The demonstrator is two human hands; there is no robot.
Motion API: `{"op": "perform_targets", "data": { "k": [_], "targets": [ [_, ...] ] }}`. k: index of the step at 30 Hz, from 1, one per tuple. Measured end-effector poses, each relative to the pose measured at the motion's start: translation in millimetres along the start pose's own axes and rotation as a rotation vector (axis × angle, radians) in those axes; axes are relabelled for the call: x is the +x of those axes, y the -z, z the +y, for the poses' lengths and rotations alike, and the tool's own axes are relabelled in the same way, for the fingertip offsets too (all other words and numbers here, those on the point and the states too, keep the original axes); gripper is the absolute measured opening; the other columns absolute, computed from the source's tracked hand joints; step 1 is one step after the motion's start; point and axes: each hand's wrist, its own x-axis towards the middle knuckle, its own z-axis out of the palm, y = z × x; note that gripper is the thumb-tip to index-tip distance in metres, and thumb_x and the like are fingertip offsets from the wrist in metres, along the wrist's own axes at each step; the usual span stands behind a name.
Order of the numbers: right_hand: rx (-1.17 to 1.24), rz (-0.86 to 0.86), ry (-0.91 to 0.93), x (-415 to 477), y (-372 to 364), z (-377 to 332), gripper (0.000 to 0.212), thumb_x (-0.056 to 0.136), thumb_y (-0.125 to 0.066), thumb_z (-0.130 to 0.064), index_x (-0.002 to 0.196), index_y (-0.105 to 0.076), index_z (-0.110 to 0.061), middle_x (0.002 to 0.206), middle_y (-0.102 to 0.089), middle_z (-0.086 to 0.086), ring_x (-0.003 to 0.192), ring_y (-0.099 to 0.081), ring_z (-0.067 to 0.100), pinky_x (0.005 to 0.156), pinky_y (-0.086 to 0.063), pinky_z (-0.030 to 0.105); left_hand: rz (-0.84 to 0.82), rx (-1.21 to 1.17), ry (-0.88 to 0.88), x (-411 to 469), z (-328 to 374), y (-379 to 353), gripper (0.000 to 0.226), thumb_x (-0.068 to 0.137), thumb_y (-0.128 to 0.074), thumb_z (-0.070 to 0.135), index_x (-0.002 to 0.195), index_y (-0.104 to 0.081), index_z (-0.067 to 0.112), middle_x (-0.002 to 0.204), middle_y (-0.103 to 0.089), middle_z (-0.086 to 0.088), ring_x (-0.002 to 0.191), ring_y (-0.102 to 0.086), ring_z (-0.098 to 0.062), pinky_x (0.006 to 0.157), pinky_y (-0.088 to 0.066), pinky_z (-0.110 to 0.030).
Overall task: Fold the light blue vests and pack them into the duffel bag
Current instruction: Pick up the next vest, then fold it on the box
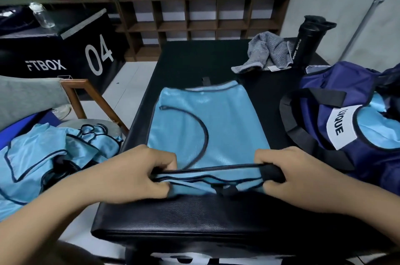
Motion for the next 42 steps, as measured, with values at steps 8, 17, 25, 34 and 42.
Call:
{"op": "perform_targets", "data": {
  "k": [8,17,25,34,42],
  "targets": [
    [0.227,0.137,-0.101,13.2,6.7,-1.7,0.029,0.079,-0.063,-0.006,0.099,-0.063,-0.028,0.074,-0.055,0.005,0.065,-0.04,0.008,0.06,-0.038,0.035,0.109,-0.032,0.036,11.7,-7.2,8.7,0.013,0.091,-0.074,0.02,0.084,-0.063,0.025,0.074,-0.065,0.004,0.062,-0.053,-0.008,0.062,-0.045,-0.028],
    [0.191,0.325,-0.196,37.1,-0.7,17.6,0.02,0.09,-0.066,-0.024,0.105,-0.06,-0.035,0.079,-0.068,0.001,0.062,-0.05,0.014,0.062,-0.042,0.029,0.25,0.005,0.098,41.7,-23.4,14.6,0.017,0.092,-0.074,0.022,0.079,-0.063,0.026,0.07,-0.065,0.008,0.06,-0.053,-0.009,0.059,-0.042,-0.024],
    [0.226,0.458,-0.239,59.3,-2.9,29.0,0.02,0.089,-0.073,-0.023,0.1,-0.064,-0.037,0.087,-0.072,-0.011,0.072,-0.064,0.01,0.064,-0.046,0.023,0.334,0.024,0.115,65.6,-41.0,16.5,0.016,0.092,-0.075,0.021,0.08,-0.065,0.026,0.076,-0.068,0.008,0.067,-0.06,-0.009,0.062,-0.046,-0.023],
    [0.029,0.601,-0.283,63.2,-5.7,45.3,0.035,0.091,-0.074,-0.033,0.118,-0.053,-0.038,0.109,-0.06,-0.017,0.082,-0.062,0.008,0.081,-0.057,0.042,0.486,0.214,0.128,84.3,-65.2,4.2,0.014,0.09,-0.08,0.035,0.086,-0.067,0.032,0.094,-0.052,0.012,0.091,-0.053,-0.007,0.077,-0.042,-0.028],
    [-0.283,0.761,0.09,47.7,-16.7,19.3,0.016,0.09,-0.07,-0.007,0.101,-0.059,-0.012,0.1,-0.052,0.0,0.092,-0.052,0.027,0.084,-0.045,0.044,0.583,0.287,-0.075,73.6,-38.3,-4.5,0.02,0.09,-0.078,0.027,0.101,-0.062,0.029,0.098,-0.053,0.013,0.092,-0.057,-0.013,0.079,-0.054,-0.04]
  ]
}}
